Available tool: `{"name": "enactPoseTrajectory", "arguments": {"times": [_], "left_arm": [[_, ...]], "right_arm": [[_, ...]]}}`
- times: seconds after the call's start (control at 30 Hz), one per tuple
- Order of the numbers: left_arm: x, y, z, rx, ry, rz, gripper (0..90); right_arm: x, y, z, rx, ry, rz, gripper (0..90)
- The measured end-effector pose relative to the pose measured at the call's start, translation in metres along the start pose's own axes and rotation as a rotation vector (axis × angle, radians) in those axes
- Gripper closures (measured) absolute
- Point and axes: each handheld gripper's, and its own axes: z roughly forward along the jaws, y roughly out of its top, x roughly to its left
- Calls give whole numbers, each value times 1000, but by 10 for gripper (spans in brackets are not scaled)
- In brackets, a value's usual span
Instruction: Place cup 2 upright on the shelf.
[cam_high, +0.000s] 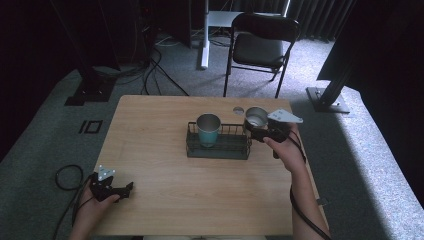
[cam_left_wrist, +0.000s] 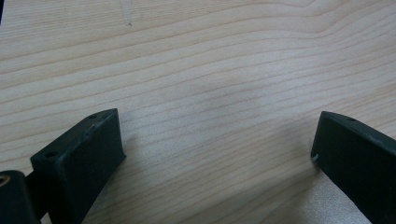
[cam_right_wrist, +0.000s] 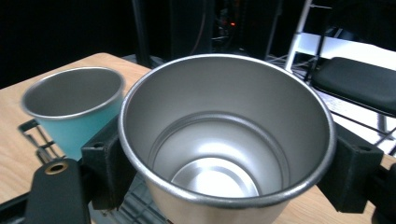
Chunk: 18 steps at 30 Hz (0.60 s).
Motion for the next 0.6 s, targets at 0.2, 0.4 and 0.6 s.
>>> {"name": "enactPoseTrajectory", "arguments": {"times": [0.2, 0.4, 0.6], "left_arm": [[0, 0, 0, 0, 0, 0, 28], [0, 0, 0, 0, 0, 0, 28], [0, 0, 0, 0, 0, 0, 28]], "right_arm": [[5, 1, 4, -3, 29, -12, 180], [12, 2, 14, 7, 62, -36, 180], [13, 0, 21, 16, 107, -54, 180]]}}
